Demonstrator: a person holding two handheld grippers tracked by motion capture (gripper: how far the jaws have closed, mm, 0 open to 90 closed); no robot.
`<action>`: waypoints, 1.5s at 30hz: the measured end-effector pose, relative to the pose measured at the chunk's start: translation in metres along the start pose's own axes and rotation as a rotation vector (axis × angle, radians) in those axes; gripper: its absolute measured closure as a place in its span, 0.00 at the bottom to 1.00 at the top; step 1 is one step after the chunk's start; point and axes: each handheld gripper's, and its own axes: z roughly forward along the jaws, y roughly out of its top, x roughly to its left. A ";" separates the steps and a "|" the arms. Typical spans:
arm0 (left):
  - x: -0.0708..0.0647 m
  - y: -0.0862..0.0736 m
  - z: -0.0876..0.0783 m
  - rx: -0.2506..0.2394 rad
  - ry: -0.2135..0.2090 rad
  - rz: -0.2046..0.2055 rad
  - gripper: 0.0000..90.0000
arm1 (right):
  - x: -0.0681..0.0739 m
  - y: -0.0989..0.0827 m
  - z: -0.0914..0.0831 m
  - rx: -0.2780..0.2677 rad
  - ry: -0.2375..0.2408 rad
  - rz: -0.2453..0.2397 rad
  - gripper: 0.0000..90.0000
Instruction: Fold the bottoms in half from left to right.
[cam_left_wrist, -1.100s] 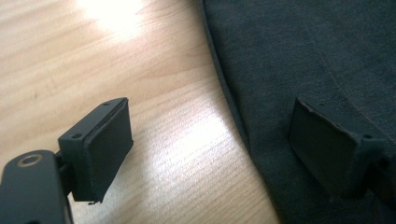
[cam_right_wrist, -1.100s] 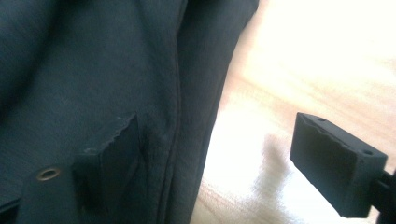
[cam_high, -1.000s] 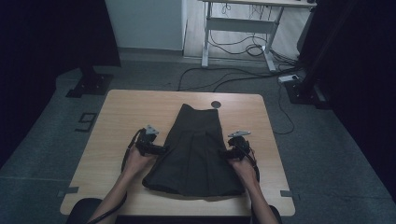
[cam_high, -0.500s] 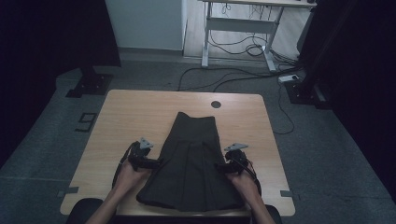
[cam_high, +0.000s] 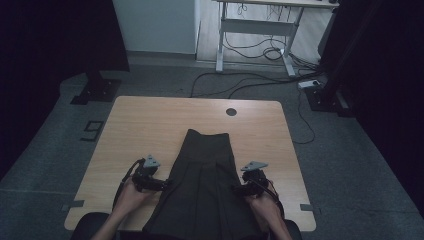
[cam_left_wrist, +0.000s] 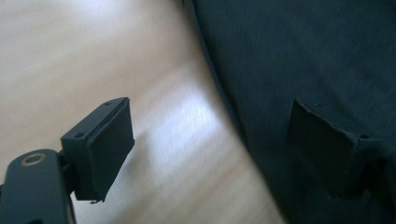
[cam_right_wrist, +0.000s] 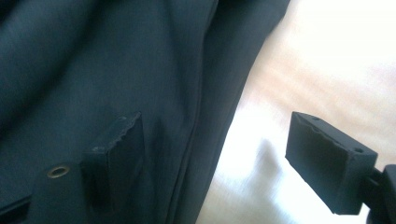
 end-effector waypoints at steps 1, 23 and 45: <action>0.002 0.006 -0.001 -0.002 -0.001 0.007 0.16 | -0.001 0.004 -0.002 -0.016 0.005 0.008 0.22; 0.039 0.095 0.079 0.004 0.045 -0.030 0.18 | -0.047 0.095 0.068 -0.044 -0.014 0.132 0.21; 0.044 0.092 0.102 0.014 0.016 -0.046 0.34 | -0.051 0.099 0.097 -0.007 0.030 0.098 0.58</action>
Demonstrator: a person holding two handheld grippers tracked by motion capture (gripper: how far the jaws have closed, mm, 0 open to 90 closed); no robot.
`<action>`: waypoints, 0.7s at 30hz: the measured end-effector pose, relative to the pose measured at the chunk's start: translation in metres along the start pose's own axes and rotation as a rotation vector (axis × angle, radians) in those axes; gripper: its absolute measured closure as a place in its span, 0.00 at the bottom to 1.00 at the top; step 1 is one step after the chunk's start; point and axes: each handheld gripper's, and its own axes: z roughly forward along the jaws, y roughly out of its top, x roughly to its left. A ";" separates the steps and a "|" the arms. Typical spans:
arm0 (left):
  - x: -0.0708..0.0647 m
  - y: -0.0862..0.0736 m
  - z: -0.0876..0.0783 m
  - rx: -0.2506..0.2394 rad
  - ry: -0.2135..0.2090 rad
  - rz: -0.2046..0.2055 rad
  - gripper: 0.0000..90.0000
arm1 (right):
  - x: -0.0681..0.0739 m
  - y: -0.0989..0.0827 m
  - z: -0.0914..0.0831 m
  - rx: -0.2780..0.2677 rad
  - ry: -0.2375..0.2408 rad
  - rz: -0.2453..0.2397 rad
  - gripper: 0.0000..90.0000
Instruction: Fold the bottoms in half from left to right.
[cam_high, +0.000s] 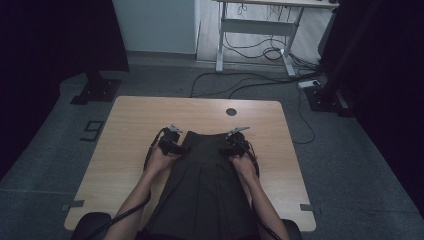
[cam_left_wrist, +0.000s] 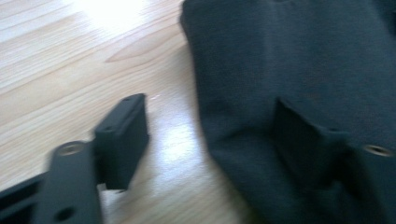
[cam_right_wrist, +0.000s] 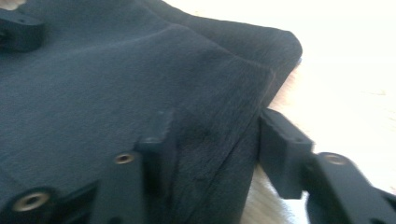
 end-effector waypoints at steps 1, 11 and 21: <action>-0.001 0.000 0.000 -0.004 -0.011 0.002 0.40 | 0.001 0.000 0.000 0.002 0.006 0.004 0.63; -0.009 0.005 -0.004 0.023 -0.060 0.062 0.90 | 0.009 0.004 -0.003 0.033 0.032 -0.027 0.85; -0.004 0.026 -0.020 -0.040 -0.058 0.088 0.95 | 0.003 0.019 -0.017 0.002 0.055 -0.036 0.86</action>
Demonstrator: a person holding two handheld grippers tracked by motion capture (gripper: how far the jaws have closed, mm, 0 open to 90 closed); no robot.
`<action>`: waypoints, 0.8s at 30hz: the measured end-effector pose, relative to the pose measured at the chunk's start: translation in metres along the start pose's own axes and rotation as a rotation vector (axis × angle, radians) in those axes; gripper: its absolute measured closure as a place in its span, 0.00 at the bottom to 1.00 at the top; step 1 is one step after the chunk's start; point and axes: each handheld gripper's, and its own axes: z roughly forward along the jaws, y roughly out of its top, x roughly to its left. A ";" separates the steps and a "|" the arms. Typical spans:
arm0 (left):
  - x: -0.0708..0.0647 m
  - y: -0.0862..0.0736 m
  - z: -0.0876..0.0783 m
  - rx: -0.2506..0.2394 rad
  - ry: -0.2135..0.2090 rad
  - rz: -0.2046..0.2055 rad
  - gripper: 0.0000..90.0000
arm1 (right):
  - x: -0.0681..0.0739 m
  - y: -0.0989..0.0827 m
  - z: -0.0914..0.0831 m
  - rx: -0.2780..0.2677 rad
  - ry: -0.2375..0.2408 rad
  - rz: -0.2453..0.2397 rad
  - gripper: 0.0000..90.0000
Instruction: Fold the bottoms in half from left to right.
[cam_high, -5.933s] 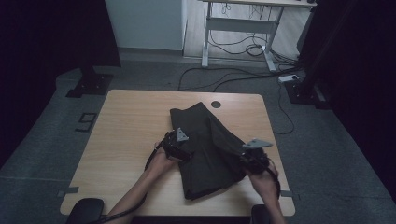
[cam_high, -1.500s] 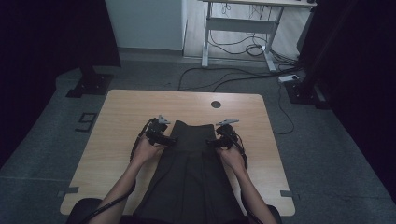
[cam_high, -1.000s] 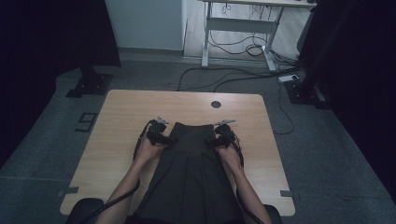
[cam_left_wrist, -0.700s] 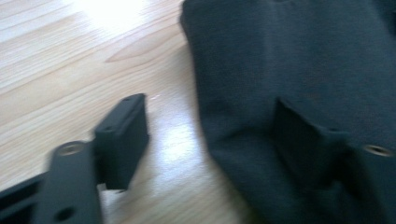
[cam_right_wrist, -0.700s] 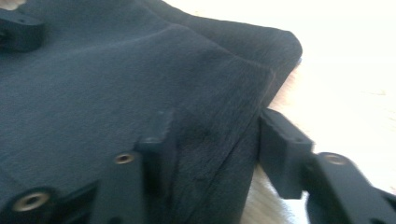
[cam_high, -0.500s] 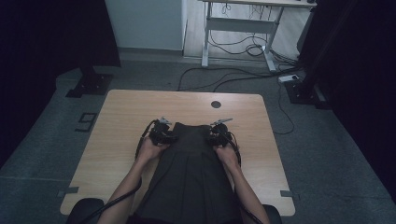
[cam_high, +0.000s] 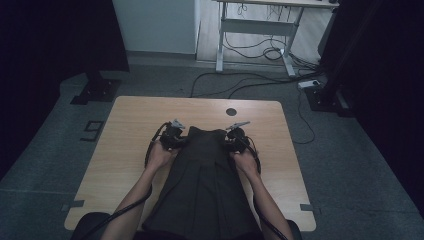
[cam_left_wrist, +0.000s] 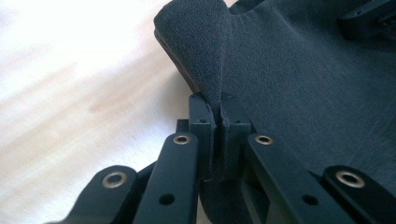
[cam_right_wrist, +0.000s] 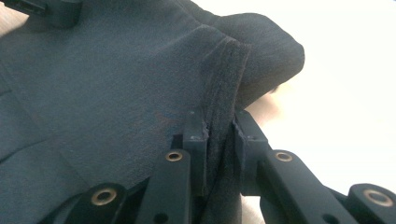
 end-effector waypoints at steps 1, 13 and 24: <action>0.001 0.003 -0.002 -0.008 0.003 0.002 0.95 | -0.001 0.006 -0.003 -0.009 -0.004 -0.002 0.86; 0.009 0.023 -0.019 -0.094 0.016 -0.006 0.95 | -0.007 0.028 -0.015 -0.060 -0.013 -0.014 0.86; 0.005 0.048 -0.042 -0.167 0.048 0.047 0.95 | -0.008 0.048 -0.038 -0.119 -0.034 -0.029 0.87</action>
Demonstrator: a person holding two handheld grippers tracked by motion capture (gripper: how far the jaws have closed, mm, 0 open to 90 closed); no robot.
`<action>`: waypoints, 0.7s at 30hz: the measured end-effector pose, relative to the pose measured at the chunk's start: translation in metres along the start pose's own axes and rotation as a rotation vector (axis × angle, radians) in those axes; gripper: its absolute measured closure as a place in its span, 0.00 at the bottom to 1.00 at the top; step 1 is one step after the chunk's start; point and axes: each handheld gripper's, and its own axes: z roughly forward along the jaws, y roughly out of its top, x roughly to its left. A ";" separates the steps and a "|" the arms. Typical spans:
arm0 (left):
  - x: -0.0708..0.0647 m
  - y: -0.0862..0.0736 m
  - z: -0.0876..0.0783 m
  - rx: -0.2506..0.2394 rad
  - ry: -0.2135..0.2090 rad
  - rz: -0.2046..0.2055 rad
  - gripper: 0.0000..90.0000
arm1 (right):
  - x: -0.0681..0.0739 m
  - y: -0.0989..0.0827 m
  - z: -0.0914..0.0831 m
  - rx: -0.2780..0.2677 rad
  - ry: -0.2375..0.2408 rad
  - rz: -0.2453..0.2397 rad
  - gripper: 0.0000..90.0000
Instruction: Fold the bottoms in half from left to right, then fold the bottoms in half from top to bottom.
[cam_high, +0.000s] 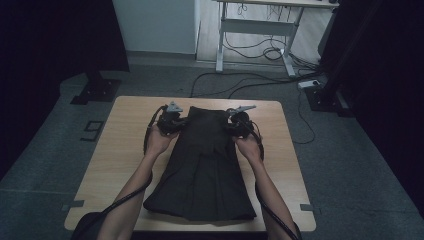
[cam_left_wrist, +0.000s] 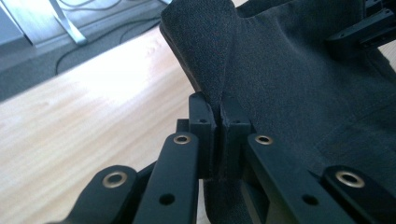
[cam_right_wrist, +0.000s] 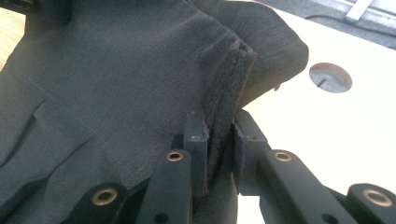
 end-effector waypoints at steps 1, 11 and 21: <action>0.000 0.002 -0.002 -0.003 0.002 0.006 0.95 | 0.000 0.002 -0.002 -0.004 -0.001 -0.004 0.87; -0.007 0.026 -0.028 -0.054 0.016 0.063 0.95 | 0.002 0.018 -0.029 -0.060 -0.006 -0.028 0.87; -0.016 0.044 -0.054 -0.090 0.029 0.119 0.95 | 0.011 0.032 -0.057 -0.096 -0.015 -0.070 0.87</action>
